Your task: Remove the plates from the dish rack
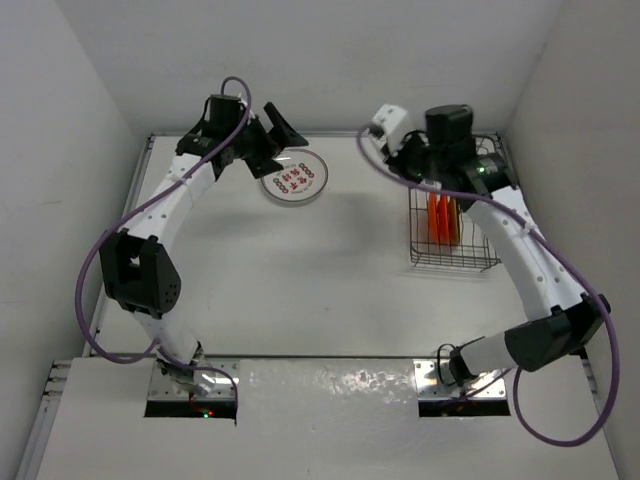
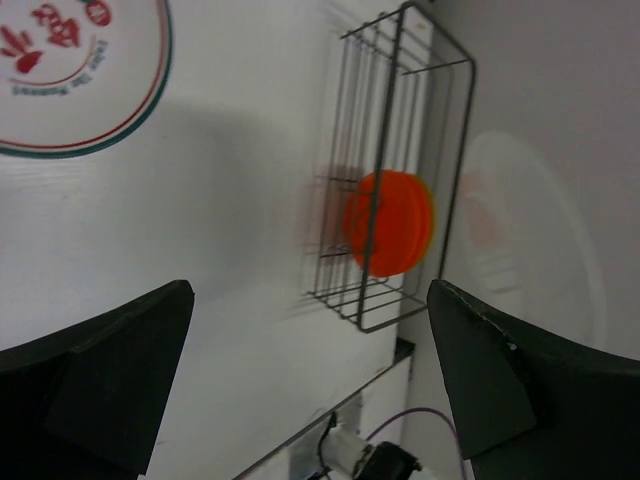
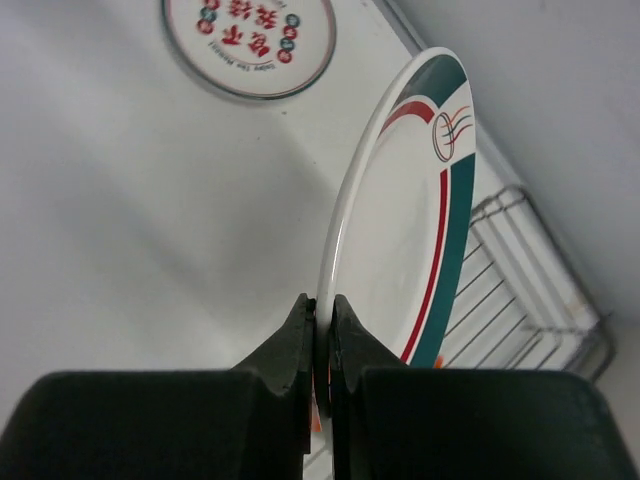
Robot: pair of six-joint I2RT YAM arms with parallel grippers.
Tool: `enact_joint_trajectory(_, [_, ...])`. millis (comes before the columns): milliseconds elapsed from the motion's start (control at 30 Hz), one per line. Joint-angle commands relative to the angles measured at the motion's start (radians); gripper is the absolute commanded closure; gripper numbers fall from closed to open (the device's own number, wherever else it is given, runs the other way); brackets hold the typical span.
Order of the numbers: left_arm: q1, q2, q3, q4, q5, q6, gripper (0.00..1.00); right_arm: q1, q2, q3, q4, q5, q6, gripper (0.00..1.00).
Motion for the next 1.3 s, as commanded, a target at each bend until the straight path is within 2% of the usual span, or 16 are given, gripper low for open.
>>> enact_joint_trajectory(0, [0.013,-0.044,0.060,0.157,0.068,-0.180,0.00,0.178,-0.049,-0.029,0.025,0.267,-0.265,1.00])
enact_joint_trajectory(133, [0.012,-0.057,0.057,0.130,0.060,-0.225,0.00,0.315,0.006,-0.016,-0.025,0.313,-0.314,1.00])
enact_joint_trajectory(233, [0.012,-0.049,0.050,0.077,0.048,-0.202,0.00,0.436,0.041,-0.014,0.014,0.344,-0.322,1.00])
enact_joint_trajectory(467, [-0.001,-0.014,0.027,0.008,0.080,-0.147,0.02,0.573,0.199,0.105,0.056,0.417,-0.351,1.00])
enact_joint_trajectory(567, [-0.002,-0.004,0.022,-0.052,0.067,-0.098,0.09,0.602,0.247,0.133,0.105,0.480,-0.366,1.00])
enact_joint_trajectory(633, [-0.002,-0.003,0.013,-0.072,0.053,-0.081,0.20,0.610,0.264,0.140,0.134,0.514,-0.373,1.00])
enact_joint_trajectory(767, [0.008,-0.001,0.023,-0.101,0.001,-0.039,0.18,0.613,0.280,0.144,0.105,0.517,-0.389,1.00])
enact_joint_trajectory(800, [0.012,0.008,0.051,-0.107,-0.009,-0.033,0.14,0.613,0.279,0.138,0.085,0.517,-0.394,1.00])
enact_joint_trajectory(967, [0.015,0.069,0.178,-0.201,-0.093,0.014,0.10,0.613,0.239,0.059,0.062,0.529,-0.412,1.00])
enact_joint_trajectory(1167, [0.015,0.080,0.177,-0.218,-0.102,0.028,0.11,0.612,0.213,0.030,0.155,0.571,-0.377,1.00])
enact_joint_trajectory(1267, [0.013,0.080,0.156,-0.212,-0.089,0.030,0.15,0.612,0.219,0.047,0.201,0.570,-0.351,1.00])
